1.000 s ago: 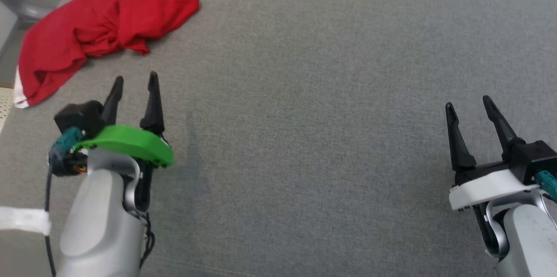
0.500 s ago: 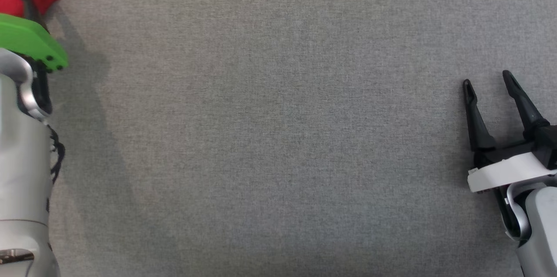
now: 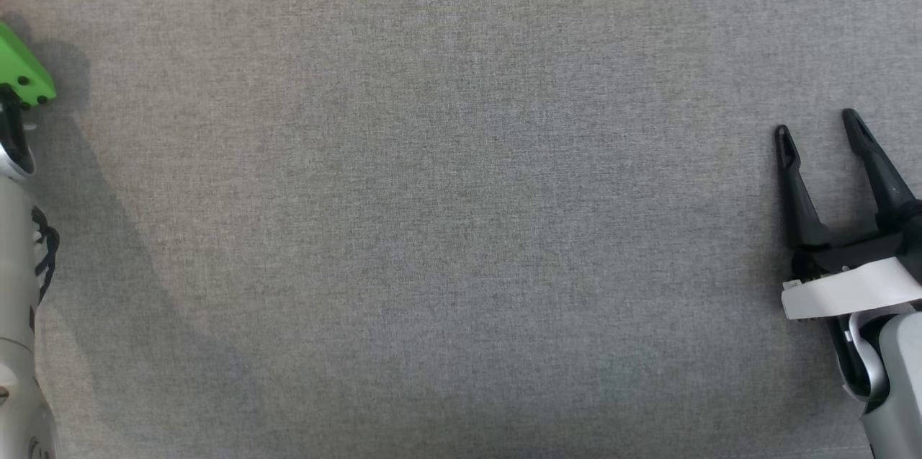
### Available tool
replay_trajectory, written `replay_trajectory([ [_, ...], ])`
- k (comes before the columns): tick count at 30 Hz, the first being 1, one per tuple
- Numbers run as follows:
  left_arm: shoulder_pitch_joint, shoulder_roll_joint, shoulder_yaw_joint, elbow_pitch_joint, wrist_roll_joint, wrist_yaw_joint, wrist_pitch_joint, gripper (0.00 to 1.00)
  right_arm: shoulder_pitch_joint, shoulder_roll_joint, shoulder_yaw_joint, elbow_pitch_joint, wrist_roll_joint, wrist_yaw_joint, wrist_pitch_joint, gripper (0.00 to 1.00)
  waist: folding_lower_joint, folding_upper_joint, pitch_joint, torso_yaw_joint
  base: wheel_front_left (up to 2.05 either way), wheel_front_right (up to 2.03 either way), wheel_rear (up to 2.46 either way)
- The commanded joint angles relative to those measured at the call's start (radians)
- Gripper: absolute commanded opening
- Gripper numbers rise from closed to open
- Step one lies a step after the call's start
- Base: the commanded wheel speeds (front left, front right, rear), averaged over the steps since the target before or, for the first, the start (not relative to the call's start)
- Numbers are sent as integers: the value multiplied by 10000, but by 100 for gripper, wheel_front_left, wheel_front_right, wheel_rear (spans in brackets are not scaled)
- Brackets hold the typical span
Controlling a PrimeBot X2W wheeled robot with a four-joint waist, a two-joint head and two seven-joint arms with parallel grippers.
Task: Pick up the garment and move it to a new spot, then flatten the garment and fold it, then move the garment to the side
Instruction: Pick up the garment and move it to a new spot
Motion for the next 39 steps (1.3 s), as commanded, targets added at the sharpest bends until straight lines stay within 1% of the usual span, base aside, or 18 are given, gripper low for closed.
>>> replay_trajectory([
  [1, 171, -25, -107, 196, -4, -107, -79, 0, 403, 142, 79, 440, 55, -19, 177, 100, -1, 0, -261, 11, 0, 0, 0],
  [6, 108, -107, -470, -126, 194, -611, -671, 0, 432, 540, 217, 627, 126, -10, 135, 100, -1, 0, -1088, 36, 0, 0, 0],
  [10, 247, -495, -918, -712, 375, -1139, -1015, 0, 595, 885, 239, 850, 167, -12, 114, 100, -1, 0, -1998, 108, 0, 0, 0],
  [14, 562, -970, -1427, -1715, 398, -1731, -755, 0, 850, 1222, 236, 1071, 164, -12, 103, 100, -1, 0, -2984, 72, 0, 0, 0],
  [16, 779, -1264, -1680, -2489, 207, -1974, -382, 0, 992, 1370, 242, 1177, 152, -12, 103, 100, -1, 0, -3425, 14, 0, 0, 0],
  [18, 1182, -1464, -2011, -3612, 4, -2132, 179, 0, 1133, 1519, 156, 1244, 157, -12, 103, 100, -1, 0, -3839, -67, 0, 0, 0],
  [23, 2722, -1819, -2749, -7072, -588, -2241, 1580, 0, 1314, 1766, -62, 1217, 138, -12, 102, 100, -1, 0, -4215, -321, 0, 0, 0],
  [25, 3676, -2075, -3089, -8492, -913, -2211, 2183, 0, 1392, 1843, -160, 1218, 164, -12, 102, 100, -1, 0, -4276, -465, 0, 0, 0],
  [26, 4341, -2329, -3380, -9384, -1092, -2134, 2511, 0, 1425, 1890, -244, 1225, 174, -12, 102, 100, -1, 0, -4279, -587, 0, 0, 0],
  [28, 5338, -2608, -3926, -10583, -1597, -2022, 2921, 0, 1446, 1962, -341, 1243, 160, -12, 102, 100, -1, 0, -4249, -782, 0, 0, 0],
  [30, 6166, -2768, -4540, -11622, -2060, -1875, 3074, 0, 1471, 2032, -424, 1250, 168, -12, 102, 100, -1, 0, -4229, -958, 0, 0, 0],
  [31, 6432, -2810, -4759, -11903, -2248, -1789, 3089, 0, 1483, 2048, -442, 1251, 172, -12, 102, 100, -1, 0, -4226, -1010, 0, 0, 0],
  [32, 6859, -2859, -5178, -12359, -2461, -1599, 3017, 0, 1534, 2074, -482, 1258, 169, -12, 102, 100, -1, 0, -4221, -1110, 0, 0, 0],
  [34, 7421, -2905, -5603, -12763, -2859, -1186, 2793, 0, 1591, 2115, -555, 1269, 158, -12, 102, 100, -1, 0, -4201, -1284, 0, 0, 0],
  [36, 7971, -2914, -5837, -12780, -3384, -740, 2549, 0, 1589, 2161, -605, 1260, 160, -12, 102, 100, -1, 0, -4145, -1446, 0, 0, 0],
  [37, 8114, -2912, -5845, -12749, -3556, -587, 2426, 0, 1584, 2171, -613, 1251, 163, -12, 102, 100, -1, 0, -4122, -1492, 0, 0, 0],
  [38, 8353, -2913, -5780, -12608, -3711, -304, 2151, 0, 1587, 2180, -626, 1241, 166, -12, 102, 100, -1, 0, -4087, -1562, 0, 0, 0],
  [39, 8512, -2913, -5685, -12493, -3816, -162, 1919, 0, 1606, 2178, -663, 1241, 171, -12, 102, 100, -1, 0, -4071, -1586, 0, 0, 0],
])
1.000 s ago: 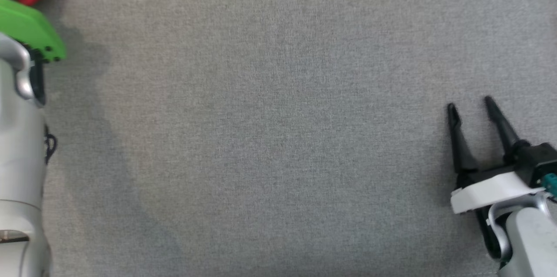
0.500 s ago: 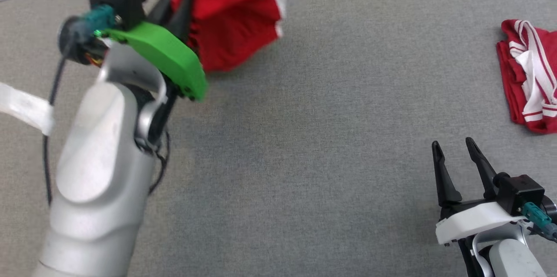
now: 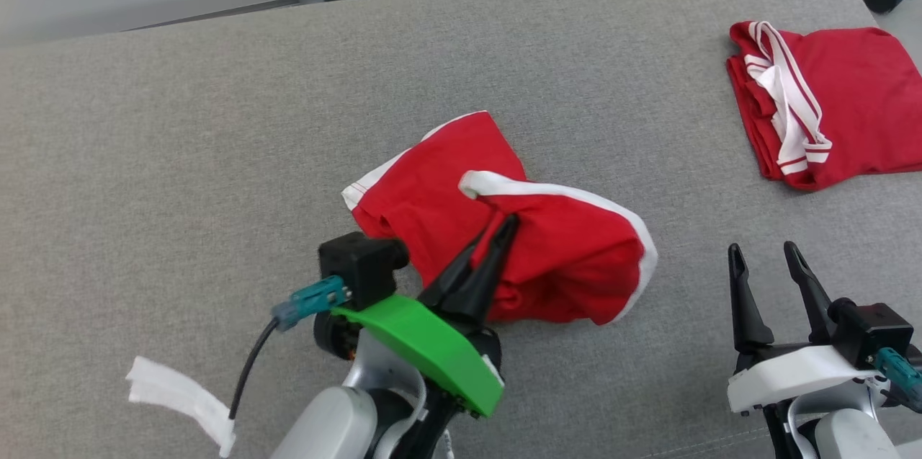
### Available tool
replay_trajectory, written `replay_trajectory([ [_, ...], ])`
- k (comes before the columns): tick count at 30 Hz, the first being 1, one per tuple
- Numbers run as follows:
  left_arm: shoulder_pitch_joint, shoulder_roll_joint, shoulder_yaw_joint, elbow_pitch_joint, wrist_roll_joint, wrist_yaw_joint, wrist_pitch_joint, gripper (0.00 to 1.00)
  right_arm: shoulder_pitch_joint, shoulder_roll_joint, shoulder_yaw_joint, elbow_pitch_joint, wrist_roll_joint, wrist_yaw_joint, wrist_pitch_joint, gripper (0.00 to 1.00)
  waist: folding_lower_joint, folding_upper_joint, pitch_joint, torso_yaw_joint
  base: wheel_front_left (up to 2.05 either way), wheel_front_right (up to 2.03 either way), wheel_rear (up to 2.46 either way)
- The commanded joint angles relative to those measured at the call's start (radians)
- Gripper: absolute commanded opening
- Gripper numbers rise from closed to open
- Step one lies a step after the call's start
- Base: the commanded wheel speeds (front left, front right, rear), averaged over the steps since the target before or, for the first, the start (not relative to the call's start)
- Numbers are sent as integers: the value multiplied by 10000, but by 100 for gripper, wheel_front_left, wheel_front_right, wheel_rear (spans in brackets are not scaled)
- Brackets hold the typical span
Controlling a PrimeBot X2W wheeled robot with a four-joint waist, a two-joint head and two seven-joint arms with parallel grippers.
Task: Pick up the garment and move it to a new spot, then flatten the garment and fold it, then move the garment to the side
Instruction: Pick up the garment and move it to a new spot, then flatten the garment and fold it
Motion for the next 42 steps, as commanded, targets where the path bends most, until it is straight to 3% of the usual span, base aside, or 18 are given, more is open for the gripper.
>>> replay_trajectory([
  [1, 237, 42, 236, 144, -200, 154, -352, 0, 136, -5, -72, -9, 22, 0, 2, 100, 0, -1, 87, -176, 0, 0, 0],
  [4, 758, 216, 797, 748, -82, 173, -1440, 0, 153, 7, -136, 48, -30, 0, 2, 100, 0, -1, 79, -218, 0, 0, 0],
  [11, 2462, 808, 1737, 2087, -332, -273, -3402, 3, 490, -93, -406, 166, -113, 0, 2, 100, 0, -1, -243, 147, 0, 0, 0],
  [12, 2619, 833, 1747, 2270, -332, -385, -3626, 44, 535, -110, -419, 191, -126, 0, 2, 100, 0, -1, -297, 228, 0, 0, 0],
  [13, 2787, 867, 1783, 2534, -263, -478, -3869, 100, 595, -145, -412, 224, -141, 0, 2, 100, 0, -1, -358, 326, 0, 0, 0],
  [17, 3270, 804, 1808, 3652, 101, -663, -4414, 100, 810, -302, -424, 340, -189, 0, 2, 100, 0, -1, -739, 748, 0, 0, 0],
  [21, 3779, 498, 2554, 4181, 506, -242, -4611, 100, 1038, -376, -516, 371, -195, 0, 2, 100, 0, -1, -1126, 1048, 0, 0, 0],
  [24, 4123, 274, 3511, 3651, 1291, -107, -4604, 100, 1193, -410, -609, 318, -218, 0, 2, 100, 0, -1, -1362, 1251, 0, 0, 0],
  [31, 4738, 42, 4825, 2300, 2822, -759, -4602, 100, 1651, -406, -750, -26, -373, 0, 2, 100, 0, -1, -2083, 1511, 0, 0, 0],
  [42, 4828, 26, 5534, 1744, 3193, -638, -4604, 100, 1956, -218, -847, -533, -766, 0, 2, 100, 0, -1, -2426, 1121, 0, 0, 0],
])
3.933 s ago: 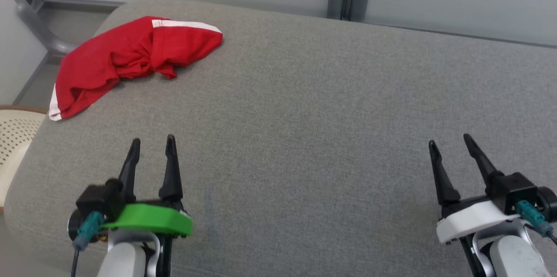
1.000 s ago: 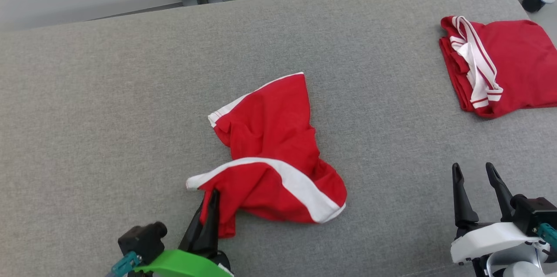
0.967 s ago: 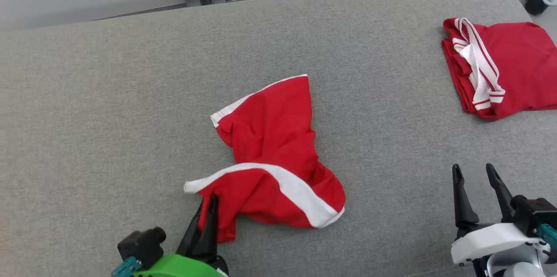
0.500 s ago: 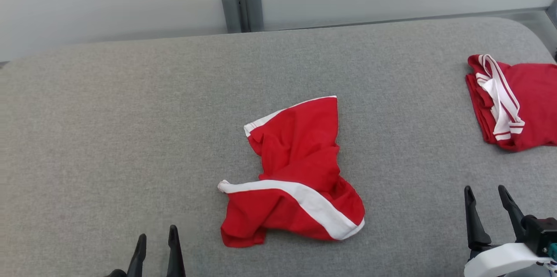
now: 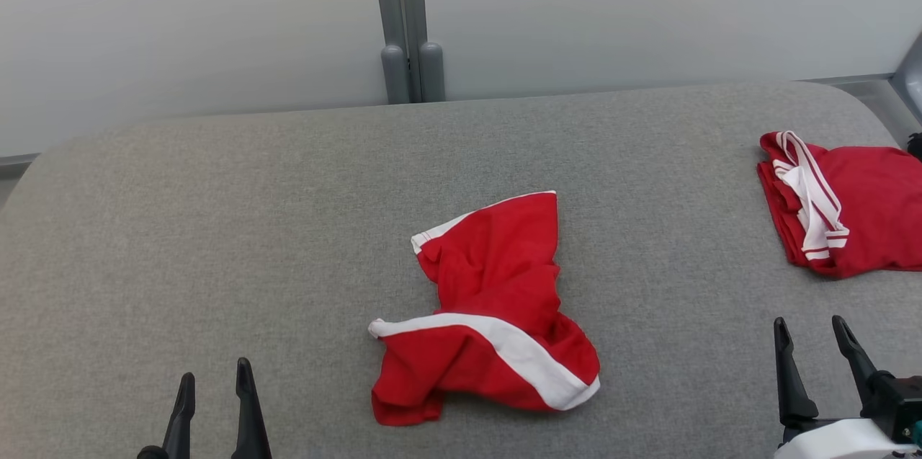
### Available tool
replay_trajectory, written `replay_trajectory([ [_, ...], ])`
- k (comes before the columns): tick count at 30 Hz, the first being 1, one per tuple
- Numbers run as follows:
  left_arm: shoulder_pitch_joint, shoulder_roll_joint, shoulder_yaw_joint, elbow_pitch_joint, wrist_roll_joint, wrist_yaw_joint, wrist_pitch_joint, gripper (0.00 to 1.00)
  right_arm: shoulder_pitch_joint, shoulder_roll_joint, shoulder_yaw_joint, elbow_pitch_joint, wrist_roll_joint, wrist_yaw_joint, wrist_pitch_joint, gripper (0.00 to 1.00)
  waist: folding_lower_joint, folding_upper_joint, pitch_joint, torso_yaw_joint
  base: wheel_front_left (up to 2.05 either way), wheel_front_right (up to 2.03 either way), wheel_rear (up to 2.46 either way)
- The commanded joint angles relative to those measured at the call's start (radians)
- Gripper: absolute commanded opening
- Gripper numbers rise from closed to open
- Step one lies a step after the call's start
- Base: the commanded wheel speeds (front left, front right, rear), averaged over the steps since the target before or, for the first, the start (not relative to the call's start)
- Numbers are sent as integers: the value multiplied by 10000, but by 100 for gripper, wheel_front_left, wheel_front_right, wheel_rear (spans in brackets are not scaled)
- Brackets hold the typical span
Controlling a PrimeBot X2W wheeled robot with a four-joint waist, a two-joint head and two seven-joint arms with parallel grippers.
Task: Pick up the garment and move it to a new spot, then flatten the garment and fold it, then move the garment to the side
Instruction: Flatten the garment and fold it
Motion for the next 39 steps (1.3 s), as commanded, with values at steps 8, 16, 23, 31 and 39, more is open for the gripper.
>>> replay_trajectory([
  [8, 179, 11, 189, 76, 115, -18, -28, 100, 219, 60, 45, -80, -154, 0, 2, 100, 1, -1, -37, -168, 0, 0, 0],
  [16, 281, 12, 39, 406, 522, -262, -28, 100, 202, 9, 199, -129, -48, 0, 2, 100, 1, -1, -55, -178, 0, 0, 0],
  [23, 188, 12, -64, 669, 955, -505, -27, 100, 129, -83, 480, -12, 46, 0, 2, 100, 1, -1, -34, -187, 0, 0, 0],
  [31, 177, 15, -71, 899, 1295, -671, -28, 100, 100, -226, 705, 66, 137, 0, 2, 100, 1, -1, -67, -225, 0, 0, 0],
  [39, -891, 11, -2166, 818, 1857, -1179, -25, 100, -216, -379, 968, -4, 218, 0, 3, 100, 1, -1, 186, -620, 0, 0, 0],
])
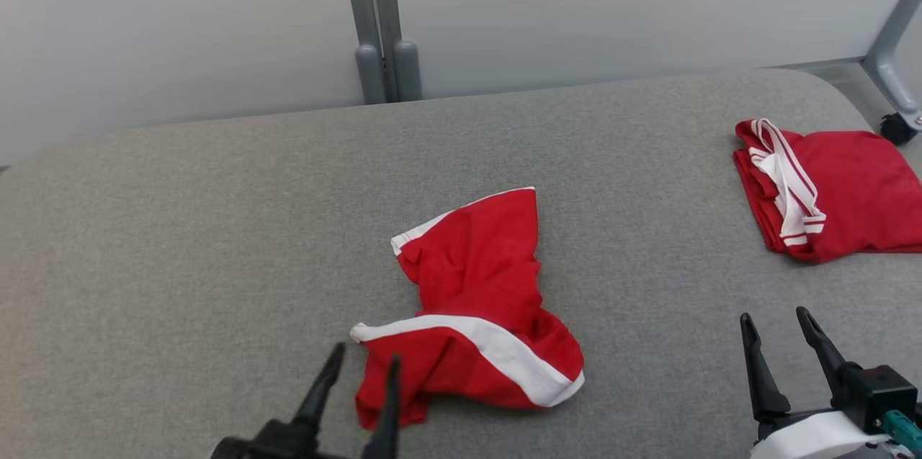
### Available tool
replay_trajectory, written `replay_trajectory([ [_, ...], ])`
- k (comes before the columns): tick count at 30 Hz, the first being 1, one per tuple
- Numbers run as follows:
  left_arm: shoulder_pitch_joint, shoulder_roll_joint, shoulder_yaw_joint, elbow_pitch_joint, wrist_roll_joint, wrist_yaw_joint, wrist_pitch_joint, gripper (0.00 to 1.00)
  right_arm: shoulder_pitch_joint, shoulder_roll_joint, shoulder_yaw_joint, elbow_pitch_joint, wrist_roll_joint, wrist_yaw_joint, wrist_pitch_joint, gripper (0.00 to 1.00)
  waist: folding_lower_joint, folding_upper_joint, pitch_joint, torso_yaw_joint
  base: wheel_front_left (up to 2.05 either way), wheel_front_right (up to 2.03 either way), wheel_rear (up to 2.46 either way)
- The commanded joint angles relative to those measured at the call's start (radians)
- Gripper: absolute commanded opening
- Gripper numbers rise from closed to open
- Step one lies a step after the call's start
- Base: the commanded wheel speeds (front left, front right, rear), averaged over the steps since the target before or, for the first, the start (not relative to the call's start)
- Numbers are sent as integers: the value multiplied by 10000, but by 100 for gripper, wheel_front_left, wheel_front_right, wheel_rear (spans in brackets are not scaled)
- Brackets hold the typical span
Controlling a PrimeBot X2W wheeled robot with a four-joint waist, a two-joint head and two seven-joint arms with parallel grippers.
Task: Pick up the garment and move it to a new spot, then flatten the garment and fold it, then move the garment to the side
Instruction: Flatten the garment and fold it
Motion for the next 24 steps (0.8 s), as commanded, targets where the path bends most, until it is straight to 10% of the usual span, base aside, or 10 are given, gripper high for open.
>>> replay_trajectory([
  [1, -459, 15, -592, 72, 230, -124, 63, 100, -147, -32, 4, -35, 93, 0, 3, 100, 0, 0, 181, -259, 0, 0, 0],
  [11, -3322, 83, -5088, 1463, -167, -315, 1535, 100, -653, 214, 134, 53, 290, 0, 3, 100, 0, 0, 986, -1443, 0, 0, 0],
  [23, -4722, 395, -5220, 4854, -159, 406, 2886, 100, -818, 361, -232, 145, 477, 0, 3, 100, 0, 0, 1426, -2034, 0, 0, 0],
  [24, -4738, 420, -5156, 5055, -214, 535, 3147, 40, -817, 375, -245, 168, 490, 0, 3, 100, 0, 0, 1420, -2019, 0, 0, 0],
])
